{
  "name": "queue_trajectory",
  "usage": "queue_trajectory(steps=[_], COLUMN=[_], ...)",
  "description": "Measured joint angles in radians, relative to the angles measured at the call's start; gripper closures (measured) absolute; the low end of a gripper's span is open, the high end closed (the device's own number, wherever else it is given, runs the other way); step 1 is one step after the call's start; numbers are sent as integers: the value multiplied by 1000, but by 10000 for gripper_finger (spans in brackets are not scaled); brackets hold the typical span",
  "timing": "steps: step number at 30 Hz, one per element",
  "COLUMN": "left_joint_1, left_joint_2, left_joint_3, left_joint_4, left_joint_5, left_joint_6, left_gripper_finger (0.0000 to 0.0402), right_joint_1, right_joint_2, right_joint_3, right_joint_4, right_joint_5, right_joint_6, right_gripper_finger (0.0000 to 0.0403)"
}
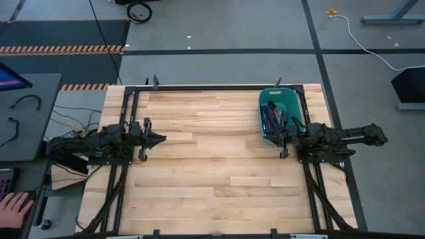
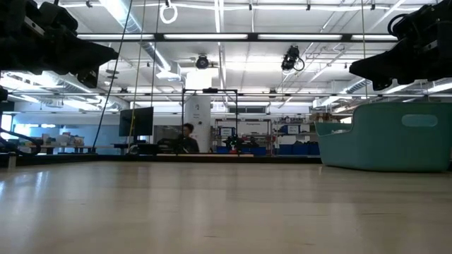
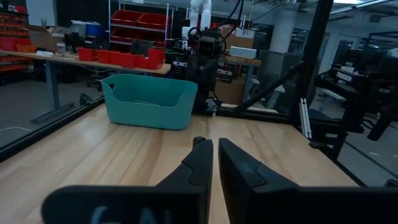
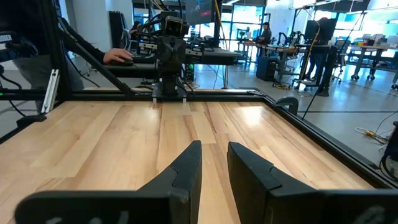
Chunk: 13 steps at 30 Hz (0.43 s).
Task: Pick and place USB-C Cables
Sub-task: Return to Home Position
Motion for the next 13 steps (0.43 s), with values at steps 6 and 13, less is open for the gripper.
queue_trajectory(steps=[6,13], left_joint_1=[0,0], left_joint_2=[0,0], left_joint_3=[0,0], left_joint_4=[0,0], left_joint_5=[0,0], left_joint_6=[0,0], left_gripper_finger=[367,376], right_joint_1=[0,0], right_joint_2=[0,0], right_joint_3=[0,0], right_joint_4=[0,0], right_joint_5=[0,0], right_joint_6=[0,0], right_gripper_finger=[321,321])
